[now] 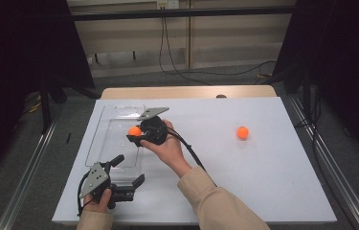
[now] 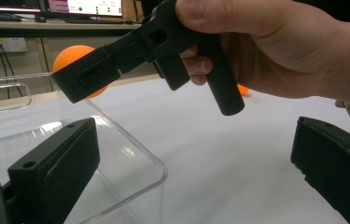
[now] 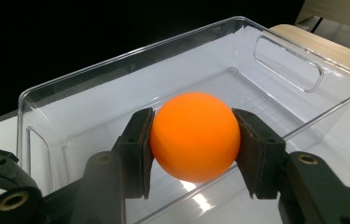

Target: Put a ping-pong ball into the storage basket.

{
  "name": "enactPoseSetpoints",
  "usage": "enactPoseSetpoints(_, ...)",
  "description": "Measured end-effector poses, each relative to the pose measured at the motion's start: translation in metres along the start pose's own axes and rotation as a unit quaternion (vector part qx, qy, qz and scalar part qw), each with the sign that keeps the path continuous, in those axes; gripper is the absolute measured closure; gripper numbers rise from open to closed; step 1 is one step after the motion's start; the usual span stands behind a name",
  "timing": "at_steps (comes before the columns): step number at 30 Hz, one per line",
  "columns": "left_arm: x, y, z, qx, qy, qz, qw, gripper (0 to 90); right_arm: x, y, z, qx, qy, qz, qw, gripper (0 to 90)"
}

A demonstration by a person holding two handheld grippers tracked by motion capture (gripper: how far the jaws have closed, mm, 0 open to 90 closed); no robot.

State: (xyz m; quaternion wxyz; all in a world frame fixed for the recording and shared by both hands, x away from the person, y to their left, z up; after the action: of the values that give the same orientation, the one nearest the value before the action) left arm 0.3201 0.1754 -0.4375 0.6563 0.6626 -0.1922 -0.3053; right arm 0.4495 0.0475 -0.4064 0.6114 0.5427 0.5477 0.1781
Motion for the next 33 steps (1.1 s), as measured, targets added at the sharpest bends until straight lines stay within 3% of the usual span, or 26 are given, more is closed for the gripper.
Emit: enactPoseSetpoints(33,0.000,0.000,0.001,-0.002,0.000,0.000,1.0000,1.0,0.016,-0.004,-0.003,-0.008,0.006,-0.015,0.9998,50.5)
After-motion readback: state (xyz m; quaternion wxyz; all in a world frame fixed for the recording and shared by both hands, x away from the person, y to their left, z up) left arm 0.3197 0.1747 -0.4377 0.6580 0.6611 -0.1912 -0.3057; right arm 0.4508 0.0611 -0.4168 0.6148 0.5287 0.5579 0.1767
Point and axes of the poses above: each handheld gripper's, and its own axes: x roughly forward along the jaws, y roughly out of its top, z roughly to its right, the point moved 4 cm from there along x, roughly forward along the jaws, and after that the axes turned 7 degrees about y, right-handed, at the moved point
